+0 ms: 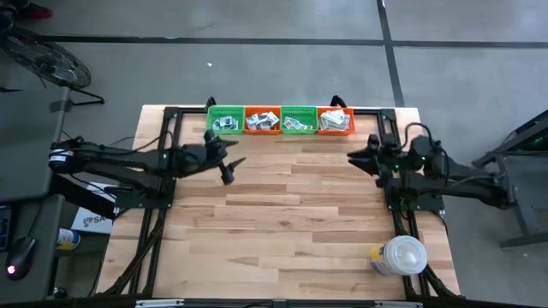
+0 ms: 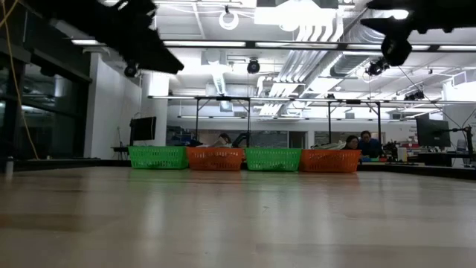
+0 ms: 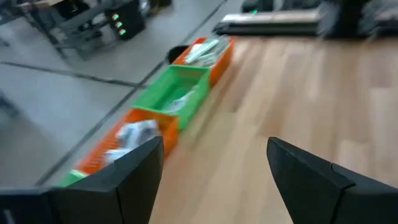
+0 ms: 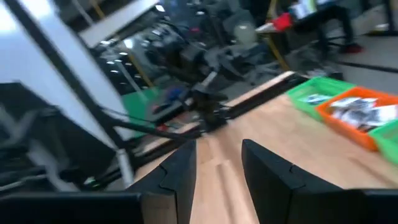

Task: Pick & Place First Aid Supplies
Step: Return to Home Position

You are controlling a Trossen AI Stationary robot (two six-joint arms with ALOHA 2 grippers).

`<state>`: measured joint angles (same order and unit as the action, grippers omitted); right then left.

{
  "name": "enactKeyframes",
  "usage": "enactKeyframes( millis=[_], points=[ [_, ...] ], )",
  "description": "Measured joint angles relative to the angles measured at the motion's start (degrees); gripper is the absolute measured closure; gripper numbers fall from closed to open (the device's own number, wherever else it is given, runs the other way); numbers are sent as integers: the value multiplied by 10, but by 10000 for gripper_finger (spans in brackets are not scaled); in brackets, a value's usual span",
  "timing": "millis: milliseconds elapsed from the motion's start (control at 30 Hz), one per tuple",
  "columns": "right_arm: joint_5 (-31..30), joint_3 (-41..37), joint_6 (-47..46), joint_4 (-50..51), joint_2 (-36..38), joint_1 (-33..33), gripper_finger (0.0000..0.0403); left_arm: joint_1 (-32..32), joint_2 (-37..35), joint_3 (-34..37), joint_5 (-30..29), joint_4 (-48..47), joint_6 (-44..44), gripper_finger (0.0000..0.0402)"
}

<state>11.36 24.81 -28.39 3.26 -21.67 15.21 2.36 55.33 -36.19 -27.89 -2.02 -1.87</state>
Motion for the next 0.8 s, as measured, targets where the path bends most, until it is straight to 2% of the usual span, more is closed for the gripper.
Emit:
enactKeyframes(
  millis=[67,233,300,367,567,700,800],
  points=[
    [7,-28,-12,-6,40,-14,281,-8,-20,63,17,81,21,121],
    [8,-71,-16,-6,139,-35,281,-7,-59,219,106,378,14,121],
    [8,-86,-14,0,176,-37,281,-12,-75,265,113,459,3,121],
    [8,-102,-16,8,213,-37,281,-24,-91,300,91,508,-9,121],
    [25,-118,-25,21,208,-37,281,-96,-165,353,5,528,-46,121],
    [22,-110,-8,51,216,-36,281,-149,-234,353,-94,460,-81,121],
    [21,-98,1,73,216,-36,281,-175,-298,353,-132,395,-88,121]
  ],
)
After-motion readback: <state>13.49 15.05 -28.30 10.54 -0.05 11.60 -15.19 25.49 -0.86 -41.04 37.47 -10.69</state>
